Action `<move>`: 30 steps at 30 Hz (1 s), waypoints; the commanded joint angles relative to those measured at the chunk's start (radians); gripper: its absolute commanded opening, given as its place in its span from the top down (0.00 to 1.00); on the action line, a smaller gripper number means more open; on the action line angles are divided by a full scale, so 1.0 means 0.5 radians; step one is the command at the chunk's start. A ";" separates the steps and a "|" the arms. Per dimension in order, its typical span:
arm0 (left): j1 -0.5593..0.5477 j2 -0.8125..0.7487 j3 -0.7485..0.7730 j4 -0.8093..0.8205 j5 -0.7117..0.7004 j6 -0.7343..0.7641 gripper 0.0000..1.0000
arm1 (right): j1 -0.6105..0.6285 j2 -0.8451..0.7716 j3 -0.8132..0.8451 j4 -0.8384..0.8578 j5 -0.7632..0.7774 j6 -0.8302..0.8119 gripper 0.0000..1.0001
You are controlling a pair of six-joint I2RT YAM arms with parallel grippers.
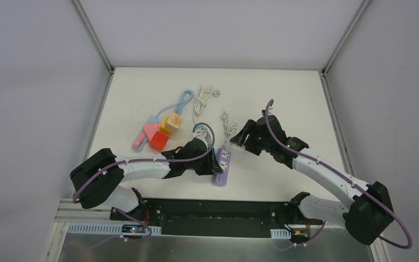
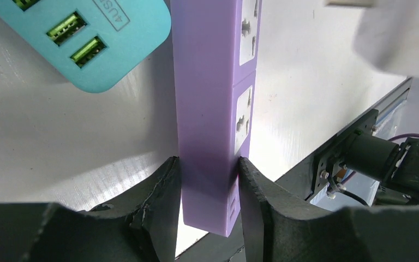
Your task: Pull the plug off the socket
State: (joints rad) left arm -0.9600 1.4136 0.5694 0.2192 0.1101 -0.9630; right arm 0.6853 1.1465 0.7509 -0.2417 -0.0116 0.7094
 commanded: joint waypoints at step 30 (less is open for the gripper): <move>0.202 1.008 1.491 -0.564 0.524 0.037 0.83 | -1.301 -0.151 -0.257 0.028 -0.397 -0.276 1.00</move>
State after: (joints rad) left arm -0.8631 1.8580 1.2137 -0.0654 0.3138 -0.8967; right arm 0.0875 1.0615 0.6590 -0.3466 -0.0837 0.5861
